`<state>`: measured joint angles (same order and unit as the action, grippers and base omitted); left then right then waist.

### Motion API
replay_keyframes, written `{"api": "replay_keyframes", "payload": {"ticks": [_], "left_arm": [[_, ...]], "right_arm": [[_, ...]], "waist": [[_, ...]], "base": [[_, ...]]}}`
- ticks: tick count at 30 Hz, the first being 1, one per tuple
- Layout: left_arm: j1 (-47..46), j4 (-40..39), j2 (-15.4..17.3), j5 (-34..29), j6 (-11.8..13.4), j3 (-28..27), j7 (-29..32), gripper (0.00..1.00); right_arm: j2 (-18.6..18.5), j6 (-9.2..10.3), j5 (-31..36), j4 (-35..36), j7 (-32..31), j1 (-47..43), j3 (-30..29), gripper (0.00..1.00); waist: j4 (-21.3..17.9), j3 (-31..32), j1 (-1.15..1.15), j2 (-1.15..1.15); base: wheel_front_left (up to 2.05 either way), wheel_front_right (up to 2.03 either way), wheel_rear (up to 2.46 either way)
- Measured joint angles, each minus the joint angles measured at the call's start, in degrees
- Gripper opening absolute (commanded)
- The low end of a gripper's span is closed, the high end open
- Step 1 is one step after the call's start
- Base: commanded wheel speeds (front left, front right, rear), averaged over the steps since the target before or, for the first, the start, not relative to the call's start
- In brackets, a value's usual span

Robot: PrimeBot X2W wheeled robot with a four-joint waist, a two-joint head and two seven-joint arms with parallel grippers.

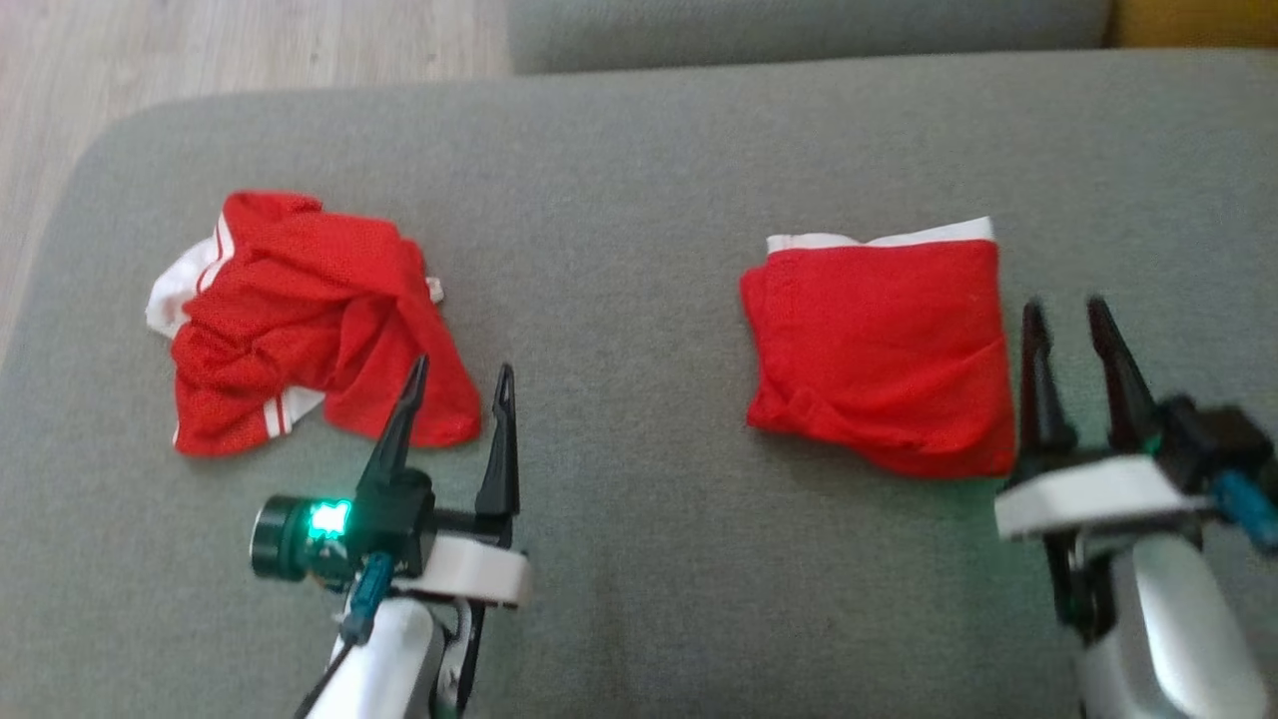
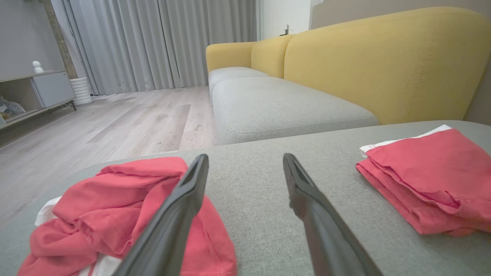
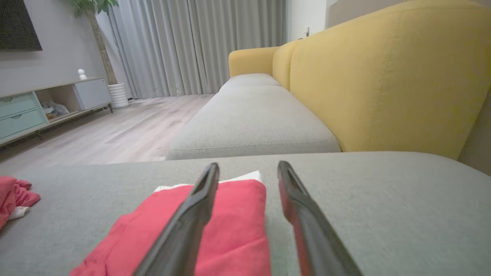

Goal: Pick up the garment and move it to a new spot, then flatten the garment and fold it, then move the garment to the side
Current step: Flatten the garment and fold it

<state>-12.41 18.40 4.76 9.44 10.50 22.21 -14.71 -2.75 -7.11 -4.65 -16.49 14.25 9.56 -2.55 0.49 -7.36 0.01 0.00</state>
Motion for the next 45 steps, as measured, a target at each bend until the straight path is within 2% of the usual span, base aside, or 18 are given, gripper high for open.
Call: {"api": "replay_keyframes", "payload": {"ticks": [5,16,20,31,37,40,45], "left_arm": [[-3.0,-0.09,-0.49,-0.45,-0.47,0.18,0.0,1.0],[-5.77,-0.33,-1.52,-0.53,-0.47,0.45,0.0,1.0],[-6.11,-0.12,-1.56,-0.52,-0.48,0.43,0.0,1.0],[-6.08,0.84,-1.79,-0.52,-0.96,0.44,0.0,1.0],[-6.06,1.21,-1.82,-0.52,-1.29,0.7,0.0,1.0],[-5.96,1.36,-1.81,-0.52,-1.26,0.56,0.0,1.0],[-4.74,1.77,-1.72,-0.53,-1.26,0.49,0.0,1.0]], "right_arm": [[-0.04,0.0,1.25,-5.41,-1.64,8.27,-1.44,0.0],[-1.86,0.0,5.31,-28.19,-4.77,19.85,-7.46,0.0],[-2.01,0.01,6.38,-32.61,-3.32,22.4,-8.29,0.0],[-1.24,0.0,2.55,-31.73,-0.08,24.34,4.91,0.0],[-1.18,0.0,-1.78,-38.94,-2.49,23.73,15.72,0.0],[-1.05,0.0,-4.25,-39.92,-2.02,23.76,16.74,0.0],[-0.91,0.0,-6.82,-38.43,-0.4,23.56,13.79,0.0]], "waist": [[1.86,-3.26,0.0,0.0],[6.88,-8.9,0.01,0.0],[7.49,-8.52,0.0,0.0],[7.6,-5.58,-0.01,0.0],[8.78,-4.94,-0.01,0.0],[8.5,-4.41,-0.01,0.0],[6.91,-3.03,-0.01,0.0]], "base": [[0.0,0.0,0.0],[0.0,0.0,0.0],[0.0,0.0,0.0],[0.0,0.0,0.0],[0.0,0.0,0.0],[0.0,0.0,0.0],[0.0,0.0,0.0]]}}
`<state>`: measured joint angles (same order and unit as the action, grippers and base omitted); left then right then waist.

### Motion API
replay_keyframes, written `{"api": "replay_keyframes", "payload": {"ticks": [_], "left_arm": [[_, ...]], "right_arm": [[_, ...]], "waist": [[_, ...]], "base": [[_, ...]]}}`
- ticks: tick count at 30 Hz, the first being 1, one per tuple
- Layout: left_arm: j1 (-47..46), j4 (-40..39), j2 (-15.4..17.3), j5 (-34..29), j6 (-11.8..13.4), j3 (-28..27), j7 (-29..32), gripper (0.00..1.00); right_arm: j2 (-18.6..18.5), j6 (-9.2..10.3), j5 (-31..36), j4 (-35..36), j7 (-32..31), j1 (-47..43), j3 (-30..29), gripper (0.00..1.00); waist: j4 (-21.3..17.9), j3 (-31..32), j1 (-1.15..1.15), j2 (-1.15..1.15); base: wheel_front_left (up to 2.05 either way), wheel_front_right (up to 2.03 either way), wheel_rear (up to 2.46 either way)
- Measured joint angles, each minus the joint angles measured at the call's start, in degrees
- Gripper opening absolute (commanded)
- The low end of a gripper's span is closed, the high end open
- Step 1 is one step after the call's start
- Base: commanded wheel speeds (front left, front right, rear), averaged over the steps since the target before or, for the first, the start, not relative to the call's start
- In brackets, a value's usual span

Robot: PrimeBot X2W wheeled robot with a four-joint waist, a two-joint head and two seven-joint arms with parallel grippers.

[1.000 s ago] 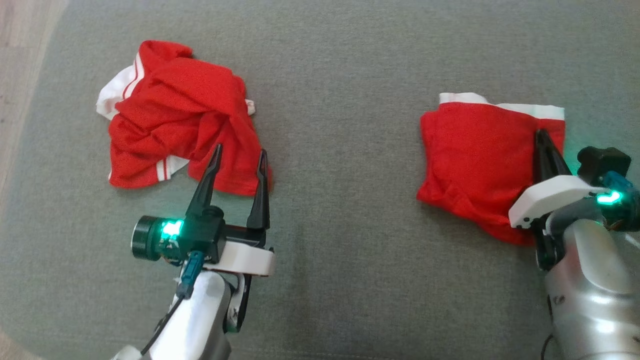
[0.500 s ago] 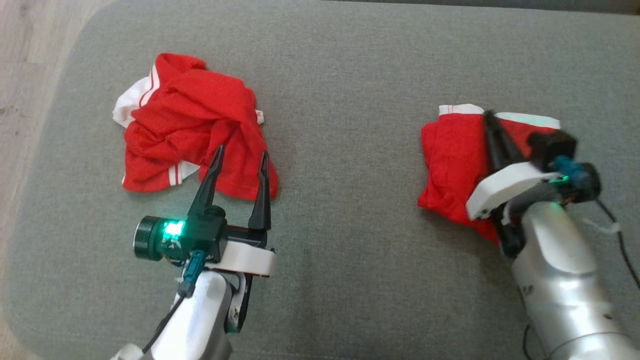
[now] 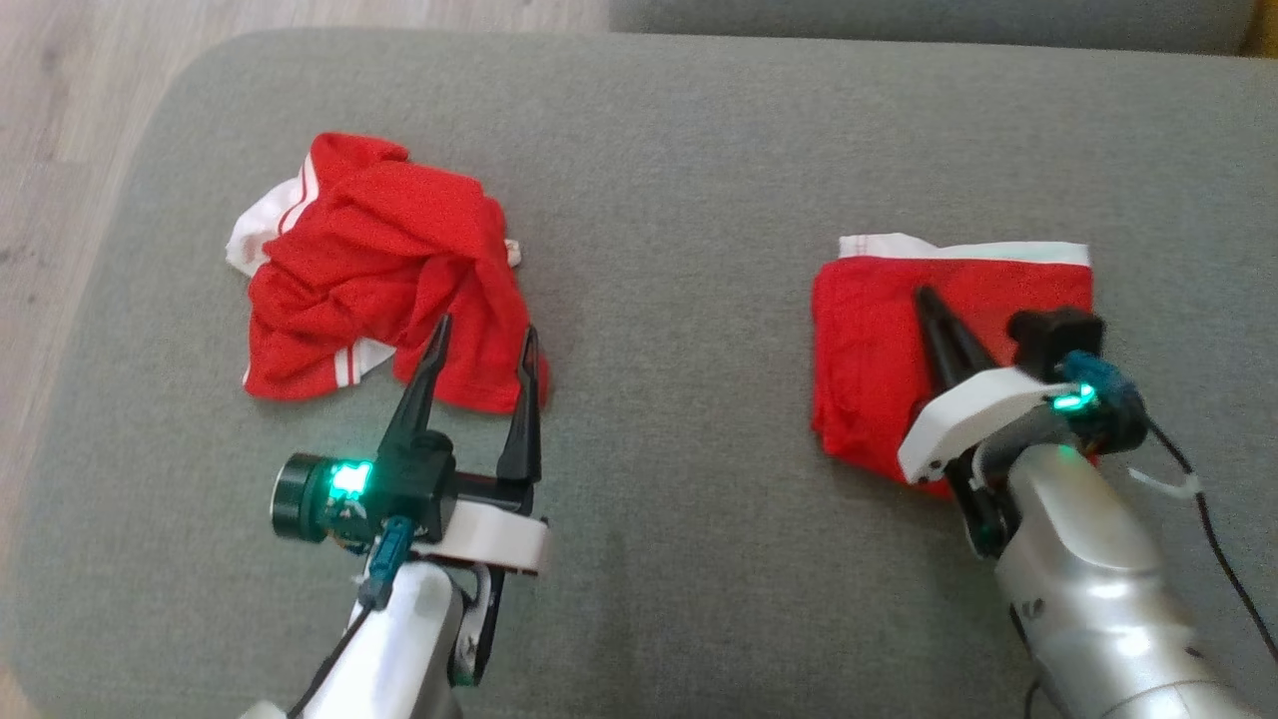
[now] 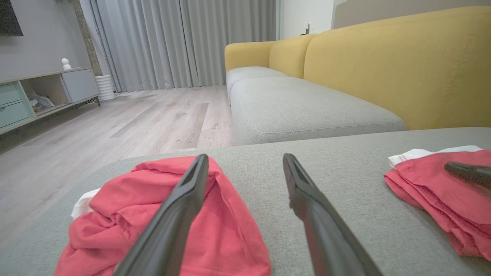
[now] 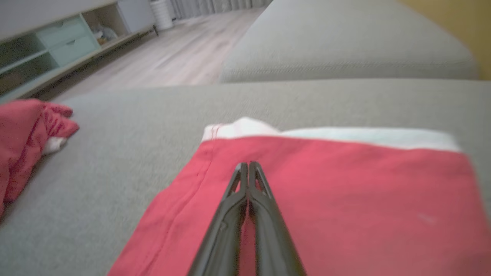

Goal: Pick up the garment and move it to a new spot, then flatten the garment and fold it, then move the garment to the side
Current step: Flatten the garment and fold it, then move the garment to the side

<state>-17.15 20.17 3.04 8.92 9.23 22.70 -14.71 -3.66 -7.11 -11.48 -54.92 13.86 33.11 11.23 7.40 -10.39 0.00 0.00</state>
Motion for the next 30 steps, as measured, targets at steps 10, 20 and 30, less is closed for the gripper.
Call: {"api": "replay_keyframes", "payload": {"ticks": [10,20,30], "left_arm": [[3.56,-0.26,0.23,0.01,0.15,-0.71,0.0,1.0],[7.68,0.24,0.32,-0.74,0.31,-0.73,0.0,1.0],[7.95,0.8,0.26,-1.04,0.33,-0.68,0.0,1.0]], "right_arm": [[-0.3,0.0,3.0,21.28,0.51,-13.0,-11.51,1.0],[0.67,0.0,4.46,29.94,0.15,-26.55,-13.06,1.0],[0.96,0.0,4.91,33.59,-3.1,-28.67,-12.05,1.0]], "waist": [[-3.89,4.32,-0.01,0.0],[-6.19,8.4,-0.01,0.0],[-6.09,7.11,0.0,0.0]], "base": [[0.0,0.0,0.0],[0.0,0.0,0.0],[0.0,0.0,0.0]]}}
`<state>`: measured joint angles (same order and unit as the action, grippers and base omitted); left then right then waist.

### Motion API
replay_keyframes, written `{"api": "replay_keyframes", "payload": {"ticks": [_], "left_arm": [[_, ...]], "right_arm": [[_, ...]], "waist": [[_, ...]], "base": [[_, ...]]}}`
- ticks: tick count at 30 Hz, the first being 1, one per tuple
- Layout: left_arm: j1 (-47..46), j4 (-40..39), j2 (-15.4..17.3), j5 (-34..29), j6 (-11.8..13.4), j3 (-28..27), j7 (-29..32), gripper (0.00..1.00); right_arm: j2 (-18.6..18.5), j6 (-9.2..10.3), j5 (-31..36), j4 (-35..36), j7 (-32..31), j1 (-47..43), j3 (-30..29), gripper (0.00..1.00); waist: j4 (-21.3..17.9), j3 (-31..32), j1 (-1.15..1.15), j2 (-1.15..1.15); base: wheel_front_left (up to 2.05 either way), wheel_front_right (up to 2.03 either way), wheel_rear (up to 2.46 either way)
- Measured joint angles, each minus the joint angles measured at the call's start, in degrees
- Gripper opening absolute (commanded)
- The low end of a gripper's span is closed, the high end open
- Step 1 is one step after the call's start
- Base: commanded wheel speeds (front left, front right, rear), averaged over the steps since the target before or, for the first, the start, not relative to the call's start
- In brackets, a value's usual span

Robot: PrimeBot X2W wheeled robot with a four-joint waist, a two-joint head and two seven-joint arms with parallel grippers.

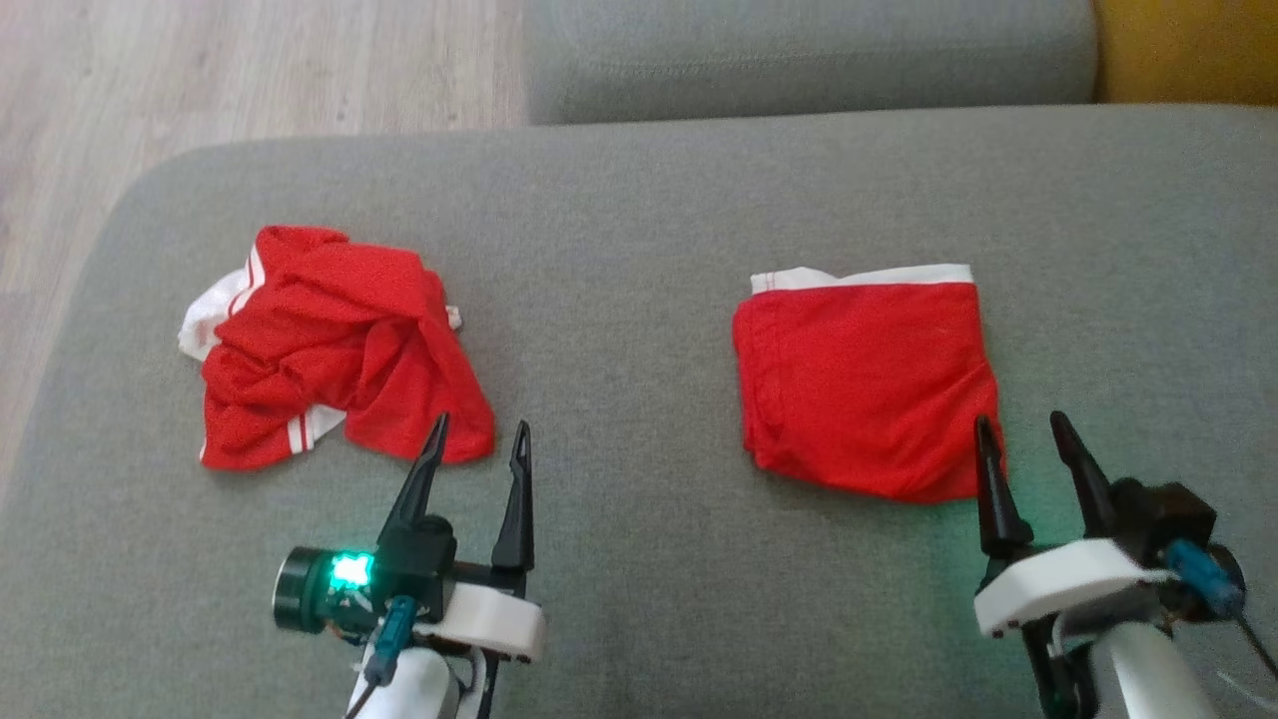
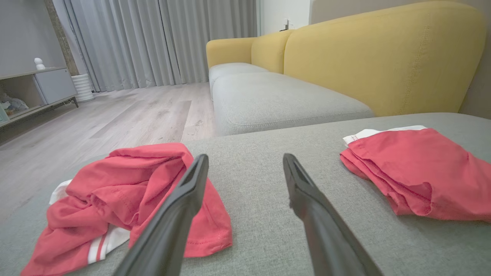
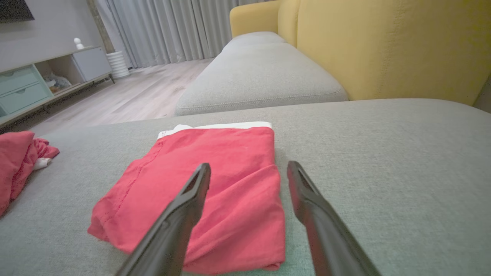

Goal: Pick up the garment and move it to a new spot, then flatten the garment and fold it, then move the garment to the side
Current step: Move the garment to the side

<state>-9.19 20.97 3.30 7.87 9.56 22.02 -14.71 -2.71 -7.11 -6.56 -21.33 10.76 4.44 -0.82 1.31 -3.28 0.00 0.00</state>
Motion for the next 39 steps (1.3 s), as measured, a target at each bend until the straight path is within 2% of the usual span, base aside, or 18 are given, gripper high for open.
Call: {"api": "replay_keyframes", "payload": {"ticks": [6,15,22,23,24,25,26,33,36,39], "left_arm": [[-2.41,-0.62,-0.12,-0.48,0.0,0.1,0.0,1.0],[-5.11,-0.68,-0.31,-0.8,-0.08,0.25,0.0,1.0],[-5.81,-0.62,-0.31,-0.79,-0.08,0.13,0.0,1.0],[-5.81,-0.62,-0.31,-0.79,-0.08,0.13,0.0,1.0],[-5.91,-0.63,-0.33,-0.79,-0.07,0.09,0.0,1.0],[-5.9,-0.62,-0.33,-0.79,-0.07,0.07,0.0,1.0],[-5.9,-0.62,-0.33,-0.79,-0.07,0.04,0.0,1.0],[-5.69,-0.59,-0.33,-0.79,-0.07,-0.53,0.0,1.0],[-5.61,-0.63,-0.33,-0.78,-0.07,-0.76,0.0,1.0],[-5.58,-0.75,-0.34,-0.78,-0.08,-0.85,0.0,1.0]], "right_arm": [[0.05,0.0,0.59,-2.45,-3.89,6.23,-3.5,1.0],[-0.05,0.0,-1.2,-15.86,-9.65,17.34,-10.98,1.0],[-0.58,0.01,-3.5,-22.51,-10.49,20.45,-8.61,1.0],[-0.58,0.01,-3.5,-22.51,-10.49,20.45,-8.61,0.94],[-0.65,0.01,-3.7,-23.13,-10.44,20.74,-7.72,0.94],[-0.82,0.01,-3.72,-23.63,-10.18,20.82,-6.59,0.44],[-1.03,0.01,-3.69,-23.98,-9.82,20.82,-5.67,0.0],[-4.34,0.0,-1.31,-25.39,-8.16,20.8,-0.22,0.0],[-7.75,0.0,-0.04,-24.9,-8.32,20.8,1.94,0.0],[-12.7,0.0,0.97,-23.75,-10.06,20.79,4.48,0.0]], "waist": [[1.18,-3.42,0.01,0.0],[4.47,-8.21,0.02,0.0],[5.55,-8.89,0.01,0.0],[5.55,-8.89,0.01,0.0],[5.46,-8.75,0.01,0.0],[5.33,-8.56,0.01,0.0],[5.18,-8.35,0.01,0.0],[3.71,-5.99,0.0,0.0],[3.0,-5.1,0.0,0.0],[2.54,-4.61,0.0,0.0]], "base": [[0.0,0.0,0.0],[0.0,0.0,0.0],[0.0,0.0,0.0],[0.0,0.0,0.0],[0.0,0.0,0.0],[0.0,0.0,0.0],[0.0,0.0,0.0],[0.0,0.0,0.0],[0.0,0.0,0.0],[0.0,0.0,0.0]]}}
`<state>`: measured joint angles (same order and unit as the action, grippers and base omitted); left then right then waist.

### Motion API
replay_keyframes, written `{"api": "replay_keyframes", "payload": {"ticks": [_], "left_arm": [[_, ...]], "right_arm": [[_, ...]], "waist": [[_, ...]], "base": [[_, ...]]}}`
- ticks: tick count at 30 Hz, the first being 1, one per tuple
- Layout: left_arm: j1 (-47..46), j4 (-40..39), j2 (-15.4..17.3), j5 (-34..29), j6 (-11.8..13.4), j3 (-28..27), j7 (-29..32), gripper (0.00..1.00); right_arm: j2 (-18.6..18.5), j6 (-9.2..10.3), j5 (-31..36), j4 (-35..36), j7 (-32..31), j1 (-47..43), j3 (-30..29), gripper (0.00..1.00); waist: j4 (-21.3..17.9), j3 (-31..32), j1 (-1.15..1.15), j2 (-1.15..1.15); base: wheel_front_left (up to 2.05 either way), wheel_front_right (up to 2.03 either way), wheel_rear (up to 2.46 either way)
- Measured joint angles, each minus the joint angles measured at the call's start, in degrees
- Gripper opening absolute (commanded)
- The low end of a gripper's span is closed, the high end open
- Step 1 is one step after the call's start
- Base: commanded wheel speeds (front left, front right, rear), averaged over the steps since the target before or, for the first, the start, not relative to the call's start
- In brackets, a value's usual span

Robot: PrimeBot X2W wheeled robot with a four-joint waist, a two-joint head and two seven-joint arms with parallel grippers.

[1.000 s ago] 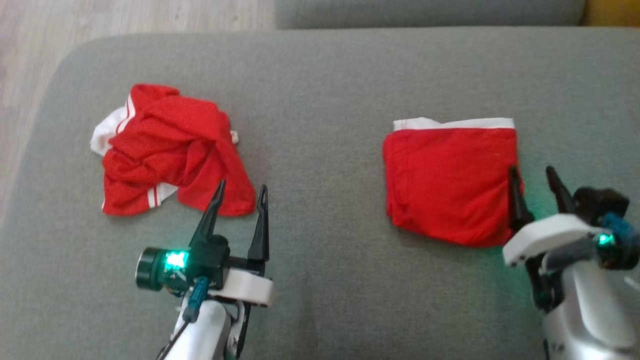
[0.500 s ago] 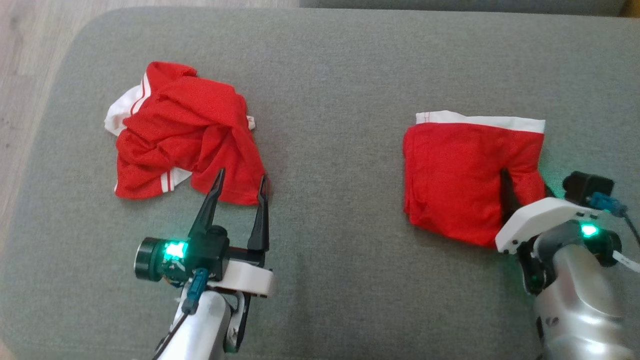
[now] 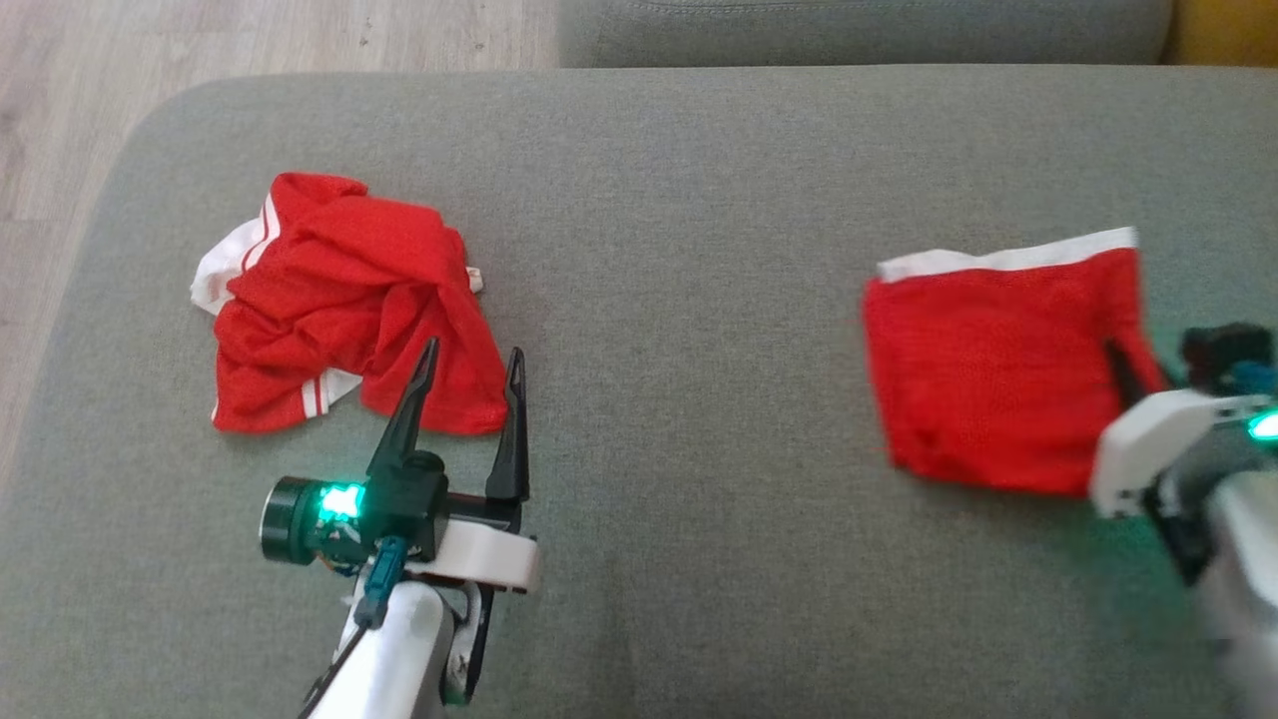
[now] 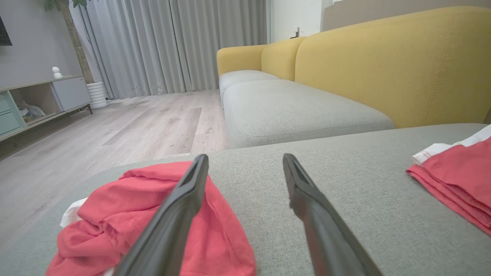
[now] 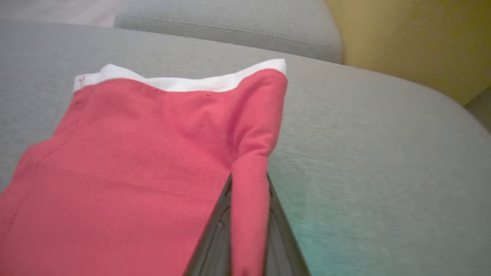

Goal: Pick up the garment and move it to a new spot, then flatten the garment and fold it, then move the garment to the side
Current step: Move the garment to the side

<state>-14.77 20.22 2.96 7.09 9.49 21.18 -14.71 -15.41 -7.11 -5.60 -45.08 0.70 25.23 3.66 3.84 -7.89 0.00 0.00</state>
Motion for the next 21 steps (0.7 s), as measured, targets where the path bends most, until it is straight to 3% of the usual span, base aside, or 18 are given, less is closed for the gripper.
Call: {"api": "replay_keyframes", "payload": {"ticks": [6,11,15,21], "left_arm": [[0.01,-1.26,0.04,0.01,-0.02,-0.99,0.0,1.0],[-0.1,-2.23,0.04,0.0,-0.27,-1.34,0.0,1.0],[-0.31,-2.87,0.04,-0.01,-0.36,-2.26,0.0,1.0],[-0.77,-3.08,0.05,-0.11,-0.48,-2.66,0.0,1.0]], "right_arm": [[-11.09,0.0,0.58,1.23,-4.28,-0.01,2.08,0.0],[-20.28,0.0,5.47,-1.59,-6.5,0.02,-1.13,0.0],[-21.82,0.0,7.65,-3.04,-6.76,1.51,-6.95,0.0],[-22.05,0.0,10.26,-3.71,-5.67,3.99,-10.9,0.0]], "waist": [[-0.01,-0.76,0.0,0.0],[0.18,-2.55,0.0,0.0],[0.63,-4.75,0.01,0.0],[0.99,-6.92,0.01,0.0]], "base": [[0.0,0.0,0.0],[0.0,0.0,0.0],[0.0,0.0,0.0],[0.0,0.0,0.0]]}}
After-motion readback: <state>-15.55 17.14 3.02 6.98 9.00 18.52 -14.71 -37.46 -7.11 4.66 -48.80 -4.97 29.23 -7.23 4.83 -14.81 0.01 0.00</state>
